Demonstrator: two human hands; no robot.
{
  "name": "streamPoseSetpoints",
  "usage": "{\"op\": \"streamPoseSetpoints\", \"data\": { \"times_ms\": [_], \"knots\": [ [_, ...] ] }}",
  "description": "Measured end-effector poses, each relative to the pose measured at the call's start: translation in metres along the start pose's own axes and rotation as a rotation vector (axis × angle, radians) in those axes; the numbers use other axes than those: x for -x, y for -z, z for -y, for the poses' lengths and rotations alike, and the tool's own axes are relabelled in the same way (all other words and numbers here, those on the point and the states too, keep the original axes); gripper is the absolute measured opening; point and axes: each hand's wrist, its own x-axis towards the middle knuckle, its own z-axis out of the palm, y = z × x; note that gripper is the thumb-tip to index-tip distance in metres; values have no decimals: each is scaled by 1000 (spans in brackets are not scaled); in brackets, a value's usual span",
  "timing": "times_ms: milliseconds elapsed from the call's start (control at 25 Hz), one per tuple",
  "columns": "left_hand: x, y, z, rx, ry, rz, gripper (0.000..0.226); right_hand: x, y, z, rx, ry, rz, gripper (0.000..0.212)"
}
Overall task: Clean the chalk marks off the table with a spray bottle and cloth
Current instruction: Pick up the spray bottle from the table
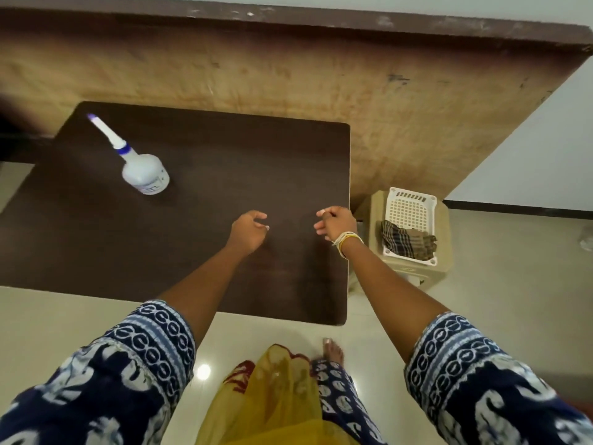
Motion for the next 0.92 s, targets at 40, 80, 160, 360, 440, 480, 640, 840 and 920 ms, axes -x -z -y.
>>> {"op": "streamPoseSetpoints", "data": {
  "times_ms": [40, 80, 160, 360, 440, 480, 640, 840, 920],
  "knots": [
    [-1, 14, 9, 12, 24, -21, 29, 4, -15, 9, 10, 8, 26, 22],
    [-2, 25, 16, 32, 43, -38, 29, 6, -27, 17, 23, 12, 49, 22],
    [-7, 42, 28, 75, 64, -64, 29, 5, -51, 33, 54, 36, 94, 21],
    [-26, 74, 50, 158, 114, -142, 28, -5, -107, 68, 117, 79, 182, 23],
    [-33, 85, 64, 189, 151, -166, 28, -9, -128, 83, 133, 96, 217, 23],
    [-37, 90, 69, 206, 164, -173, 28, -13, -138, 91, 132, 102, 225, 23],
    [-59, 119, 89, 210, 226, -175, 30, -27, -181, 121, 147, 138, 239, 22],
    [-104, 167, 111, 310, 367, -120, 54, -46, -257, 151, 125, 157, 175, 16],
    [-117, 190, 120, 257, 367, -111, 63, -44, -289, 162, 161, 168, 167, 9]
  ]
}}
